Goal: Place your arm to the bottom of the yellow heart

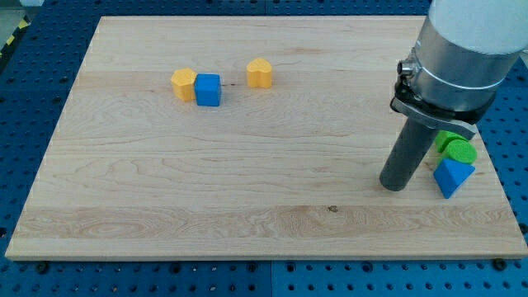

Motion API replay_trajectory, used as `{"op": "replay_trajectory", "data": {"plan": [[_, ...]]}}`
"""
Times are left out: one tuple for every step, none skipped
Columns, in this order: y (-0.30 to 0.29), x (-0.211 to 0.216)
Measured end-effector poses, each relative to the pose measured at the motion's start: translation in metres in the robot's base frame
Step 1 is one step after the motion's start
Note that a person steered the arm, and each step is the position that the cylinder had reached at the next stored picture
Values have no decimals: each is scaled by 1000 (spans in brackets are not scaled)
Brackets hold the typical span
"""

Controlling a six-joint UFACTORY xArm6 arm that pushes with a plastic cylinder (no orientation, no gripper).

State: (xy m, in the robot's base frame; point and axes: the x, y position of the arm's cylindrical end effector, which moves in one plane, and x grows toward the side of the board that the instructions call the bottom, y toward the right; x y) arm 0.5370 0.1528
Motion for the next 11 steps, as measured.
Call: {"op": "replay_trajectory", "data": {"plan": [[-29, 0], [-69, -11], [-94, -20], [-116, -26], [-118, -27], [-118, -27], [-120, -27], [-123, -27], [-128, -27], [-164, -38], [-204, -68]]}}
